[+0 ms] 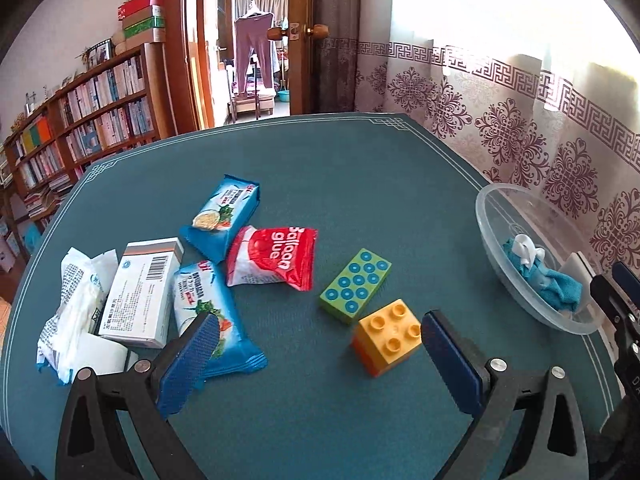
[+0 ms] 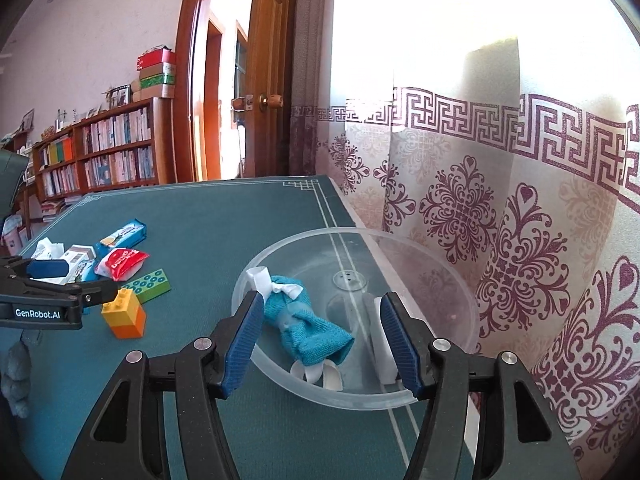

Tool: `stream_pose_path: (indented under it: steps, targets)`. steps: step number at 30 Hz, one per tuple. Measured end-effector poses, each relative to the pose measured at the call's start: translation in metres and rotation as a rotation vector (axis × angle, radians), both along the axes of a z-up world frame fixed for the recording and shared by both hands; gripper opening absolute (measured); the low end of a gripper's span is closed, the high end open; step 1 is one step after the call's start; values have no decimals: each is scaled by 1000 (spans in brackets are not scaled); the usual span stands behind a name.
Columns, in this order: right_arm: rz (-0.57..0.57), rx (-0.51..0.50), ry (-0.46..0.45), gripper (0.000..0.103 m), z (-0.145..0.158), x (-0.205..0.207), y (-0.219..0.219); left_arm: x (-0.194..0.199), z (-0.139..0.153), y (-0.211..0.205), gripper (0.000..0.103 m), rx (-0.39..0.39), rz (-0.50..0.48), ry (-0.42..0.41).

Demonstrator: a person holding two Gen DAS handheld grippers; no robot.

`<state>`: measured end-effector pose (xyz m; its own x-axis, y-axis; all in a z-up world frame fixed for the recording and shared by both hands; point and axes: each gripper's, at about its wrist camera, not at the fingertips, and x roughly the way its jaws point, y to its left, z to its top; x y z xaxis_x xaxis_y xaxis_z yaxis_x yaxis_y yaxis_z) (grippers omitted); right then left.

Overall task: Organize objects
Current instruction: 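Move left tool toward the blue cracker pack while right tool approaches the orange brick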

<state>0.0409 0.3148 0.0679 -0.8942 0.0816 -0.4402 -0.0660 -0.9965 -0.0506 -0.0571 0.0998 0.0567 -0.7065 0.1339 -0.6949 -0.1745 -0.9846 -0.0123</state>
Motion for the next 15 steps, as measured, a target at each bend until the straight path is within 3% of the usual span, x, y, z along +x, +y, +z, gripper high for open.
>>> stream_pose_path:
  steps: [15]
  targets:
    - [154,33,-52,62,-12,2,-52,-17,-19,-64,102,6,190,-50]
